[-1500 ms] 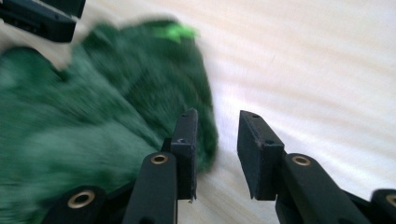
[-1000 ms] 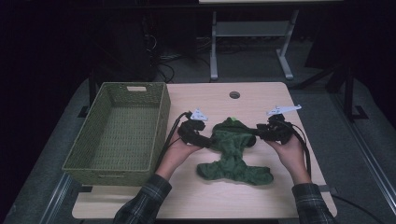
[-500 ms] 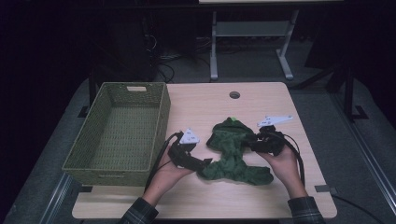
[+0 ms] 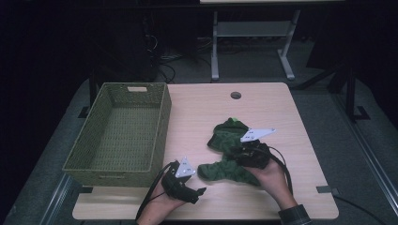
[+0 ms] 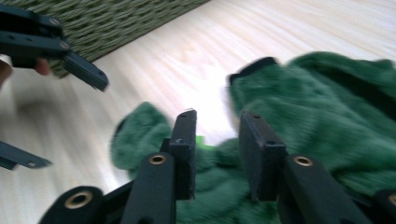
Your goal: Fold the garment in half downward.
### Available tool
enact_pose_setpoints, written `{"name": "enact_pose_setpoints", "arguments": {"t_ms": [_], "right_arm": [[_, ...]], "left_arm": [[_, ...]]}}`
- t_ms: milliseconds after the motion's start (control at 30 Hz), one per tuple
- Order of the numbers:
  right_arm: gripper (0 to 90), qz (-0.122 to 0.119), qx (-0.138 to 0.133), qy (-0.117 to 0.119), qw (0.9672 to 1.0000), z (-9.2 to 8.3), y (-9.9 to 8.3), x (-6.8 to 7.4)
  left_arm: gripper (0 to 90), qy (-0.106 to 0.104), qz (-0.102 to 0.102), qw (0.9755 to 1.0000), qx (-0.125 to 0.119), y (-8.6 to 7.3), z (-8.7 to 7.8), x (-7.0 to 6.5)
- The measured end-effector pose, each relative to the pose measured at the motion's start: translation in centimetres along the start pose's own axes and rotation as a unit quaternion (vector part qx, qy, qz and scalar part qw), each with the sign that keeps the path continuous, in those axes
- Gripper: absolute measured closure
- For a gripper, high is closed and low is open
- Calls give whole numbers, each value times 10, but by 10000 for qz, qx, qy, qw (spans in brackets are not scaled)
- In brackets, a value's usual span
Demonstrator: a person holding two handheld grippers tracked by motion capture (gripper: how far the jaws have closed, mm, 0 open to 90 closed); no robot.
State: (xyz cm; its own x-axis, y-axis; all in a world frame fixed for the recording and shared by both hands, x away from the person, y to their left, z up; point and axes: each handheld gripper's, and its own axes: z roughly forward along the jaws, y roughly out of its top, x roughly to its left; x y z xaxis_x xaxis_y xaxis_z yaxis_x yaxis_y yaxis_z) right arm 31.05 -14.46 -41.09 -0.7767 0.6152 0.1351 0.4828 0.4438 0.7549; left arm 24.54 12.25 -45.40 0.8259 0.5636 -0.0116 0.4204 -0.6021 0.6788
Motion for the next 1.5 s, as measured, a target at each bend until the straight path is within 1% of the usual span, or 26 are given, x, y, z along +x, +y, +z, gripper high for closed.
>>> {"name": "enact_pose_setpoints", "arguments": {"t_ms": [67,133,233,267,300,333,367,400,433,467,533,633,733,800,867,900,967,1000,1033,1100,1200,1233,1300,1333,1400,1500], "right_arm": [[721,-49,49,94,9999,6,1,8],[726,-150,70,214,9996,12,3,16],[729,-298,135,405,9986,21,6,31],[729,-313,167,449,9984,24,7,35],[733,-394,195,492,9978,28,8,40],[734,-395,240,543,9975,32,8,45],[743,-486,264,585,9968,36,8,49],[744,-532,323,613,9962,40,8,53],[747,-547,379,642,9957,43,8,57],[747,-584,433,658,9952,48,7,61],[754,-666,519,676,9941,55,6,65],[753,-727,630,591,9936,65,2,68],[745,-707,654,483,9942,71,-1,70],[742,-787,694,278,9941,76,-3,71],[753,-795,770,125,9938,80,-6,73],[772,-854,842,64,9928,84,-9,74],[819,-841,749,-73,9936,85,-11,76],[833,-827,742,-80,9938,84,-12,77],[849,-898,738,-115,9932,84,-13,78],[865,-988,725,-125,9924,83,-14,81],[868,-922,782,112,9926,81,-14,80],[867,-951,777,163,9923,79,-14,79],[866,-830,684,306,9937,75,-13,79],[866,-807,646,347,9940,72,-12,81],[865,-798,525,439,9945,66,-9,81],[863,-733,330,489,9956,56,-5,76]], "left_arm": [[128,88,44,9999,31,-4,0,-2],[128,140,-25,9999,-6,-7,0,-2],[128,241,-14,9997,34,-10,2,0],[127,299,0,9995,51,-11,3,0],[128,306,-11,9995,79,-12,3,1],[128,337,13,9994,107,-12,5,1],[128,399,73,9990,163,-13,7,0],[127,337,14,9994,84,-15,8,1],[126,279,-65,9996,58,-16,8,1],[126,243,-89,9997,39,-17,8,2],[126,196,-81,9997,-100,-20,8,4],[125,109,-25,9995,-285,-24,9,5],[126,99,-12,9996,-273,-24,9,6],[126,104,4,9996,-254,-24,8,6],[126,101,-8,9996,-266,-25,9,6],[126,102,8,9996,-254,-25,8,6],[126,103,17,9996,-246,-25,8,6],[126,103,6,9996,-256,-25,8,6],[126,110,34,9996,-256,-24,8,7],[126,103,15,9996,-257,-24,8,6],[126,108,40,9996,-254,-24,8,7],[126,106,37,9996,-250,-24,8,7],[126,108,29,9996,-257,-24,8,7],[126,97,-11,9996,-269,-25,9,6],[126,93,0,9996,-267,-25,9,6],[126,82,-24,9996,-277,-25,9,6]]}}
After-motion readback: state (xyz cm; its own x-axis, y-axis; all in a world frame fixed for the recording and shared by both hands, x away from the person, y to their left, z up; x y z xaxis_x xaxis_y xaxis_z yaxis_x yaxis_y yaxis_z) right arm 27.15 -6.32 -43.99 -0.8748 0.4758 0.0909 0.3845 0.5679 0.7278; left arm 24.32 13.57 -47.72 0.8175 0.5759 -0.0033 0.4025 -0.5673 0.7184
